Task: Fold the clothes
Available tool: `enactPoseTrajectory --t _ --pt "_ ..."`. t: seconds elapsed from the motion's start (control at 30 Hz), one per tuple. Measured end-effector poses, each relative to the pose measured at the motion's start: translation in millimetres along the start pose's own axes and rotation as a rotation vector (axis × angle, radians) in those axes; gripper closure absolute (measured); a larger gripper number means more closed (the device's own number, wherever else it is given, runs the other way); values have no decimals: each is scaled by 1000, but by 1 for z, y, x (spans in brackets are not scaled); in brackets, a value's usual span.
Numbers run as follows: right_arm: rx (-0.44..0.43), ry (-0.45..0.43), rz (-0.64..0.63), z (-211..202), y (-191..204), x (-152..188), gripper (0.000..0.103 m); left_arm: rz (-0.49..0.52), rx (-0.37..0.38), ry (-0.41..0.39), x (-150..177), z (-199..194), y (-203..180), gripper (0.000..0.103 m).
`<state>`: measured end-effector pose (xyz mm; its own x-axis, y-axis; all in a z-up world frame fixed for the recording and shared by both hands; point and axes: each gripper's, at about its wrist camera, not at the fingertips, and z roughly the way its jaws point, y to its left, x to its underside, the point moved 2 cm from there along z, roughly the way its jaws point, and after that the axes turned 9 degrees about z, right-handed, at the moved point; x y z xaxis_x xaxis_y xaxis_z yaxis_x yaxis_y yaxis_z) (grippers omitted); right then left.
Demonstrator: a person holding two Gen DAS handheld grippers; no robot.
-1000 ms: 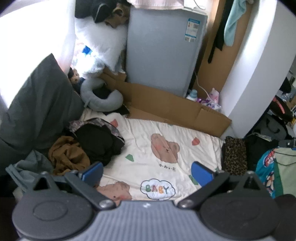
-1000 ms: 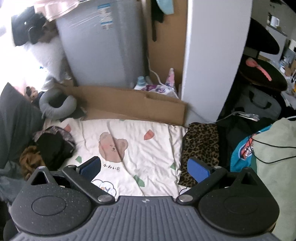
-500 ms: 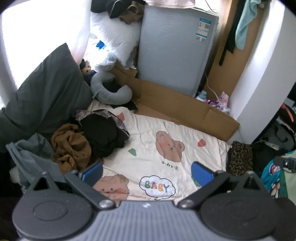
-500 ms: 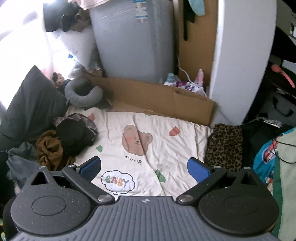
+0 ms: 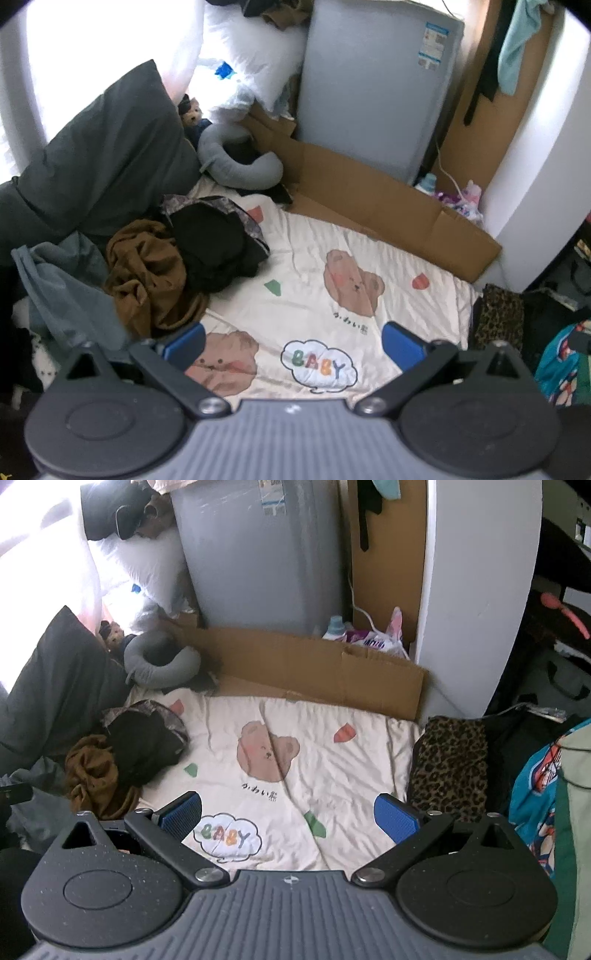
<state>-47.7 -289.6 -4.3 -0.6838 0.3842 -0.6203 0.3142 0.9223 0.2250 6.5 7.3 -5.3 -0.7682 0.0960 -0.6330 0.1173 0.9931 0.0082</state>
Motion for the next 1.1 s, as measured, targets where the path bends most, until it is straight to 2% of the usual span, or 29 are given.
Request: enactPoseTrajectory --t 0.17,0.23,0.4,0.63,1.1 --pt "-26 16 -1 6 -1 6 1 7 -15 -12 0 3 -5 0" --pt "-27 15 8 9 -2 7 1 5 -20 2 2 7 -7 0" --pt "-16 2 9 9 -3 10 1 45 -62 -21 2 7 -16 0" --pt "20 27 -9 12 -2 12 1 32 -44 -10 2 9 -13 1" --pt "25 68 20 19 -10 9 1 92 -53 13 1 13 -19 1"
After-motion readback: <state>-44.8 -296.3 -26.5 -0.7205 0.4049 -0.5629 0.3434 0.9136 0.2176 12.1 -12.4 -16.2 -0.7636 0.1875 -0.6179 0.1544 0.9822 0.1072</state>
